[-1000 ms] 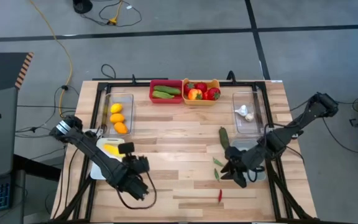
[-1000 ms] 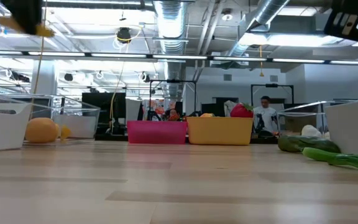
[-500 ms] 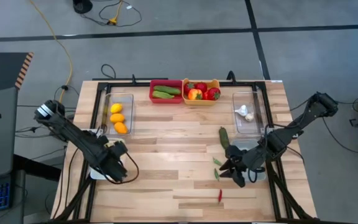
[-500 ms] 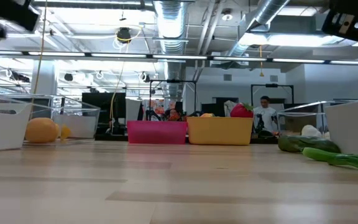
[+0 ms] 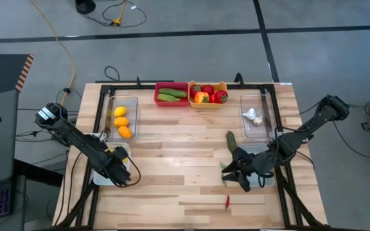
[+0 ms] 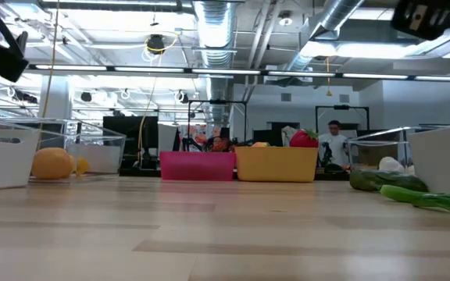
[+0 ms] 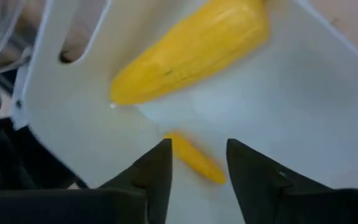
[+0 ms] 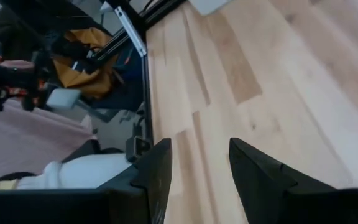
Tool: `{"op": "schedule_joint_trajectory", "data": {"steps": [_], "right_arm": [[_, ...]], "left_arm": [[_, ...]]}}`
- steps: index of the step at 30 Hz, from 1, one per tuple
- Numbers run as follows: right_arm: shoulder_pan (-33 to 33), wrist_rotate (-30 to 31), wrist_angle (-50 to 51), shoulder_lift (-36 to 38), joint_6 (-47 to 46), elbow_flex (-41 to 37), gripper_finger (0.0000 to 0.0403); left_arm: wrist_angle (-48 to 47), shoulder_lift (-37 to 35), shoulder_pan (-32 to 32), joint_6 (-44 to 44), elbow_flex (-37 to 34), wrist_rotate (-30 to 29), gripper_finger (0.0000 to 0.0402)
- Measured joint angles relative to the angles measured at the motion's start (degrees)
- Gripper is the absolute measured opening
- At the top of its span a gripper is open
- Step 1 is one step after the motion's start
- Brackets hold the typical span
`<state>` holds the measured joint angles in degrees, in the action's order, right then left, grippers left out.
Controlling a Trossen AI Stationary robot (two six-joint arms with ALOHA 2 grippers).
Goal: Sort produce into baskets
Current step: Put the yellow corn into the white bin, then put the green chili pepper into the gray bin
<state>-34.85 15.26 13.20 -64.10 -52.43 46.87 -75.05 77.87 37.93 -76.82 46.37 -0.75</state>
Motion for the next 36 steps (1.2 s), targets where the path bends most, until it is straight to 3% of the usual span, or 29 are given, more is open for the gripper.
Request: {"op": "schedule_joint_trajectory", "data": {"steps": [15, 18, 22, 27, 36], "right_arm": [[2.8, 2.28, -0.26, 0.0, 11.05, 0.0, 0.0187], [4.03, 2.3, -0.17, 0.0, 13.75, 0.0, 0.0186], [5.5, 2.21, -0.03, 0.0, 15.9, 0.0, 0.0175], [6.56, 1.29, 3.54, 0.0, 16.92, 0.0, 0.0155], [6.51, -1.7, 7.64, -0.35, 15.06, 0.0, 0.013]], "left_arm": [[4.11, 0.0, 0.0, 5.91, 3.5, -11.09, 0.0158], [4.11, 0.0, 0.0, 8.01, 6.66, -16.06, 0.0158], [5.72, 0.0, 0.0, 9.16, 10.21, -27.73, 0.0158], [19.59, 0.0, -0.06, 19.32, 10.59, -38.11, 0.0158], [45.74, 0.02, -2.49, 37.28, 9.44, -39.0, 0.0158]]}}
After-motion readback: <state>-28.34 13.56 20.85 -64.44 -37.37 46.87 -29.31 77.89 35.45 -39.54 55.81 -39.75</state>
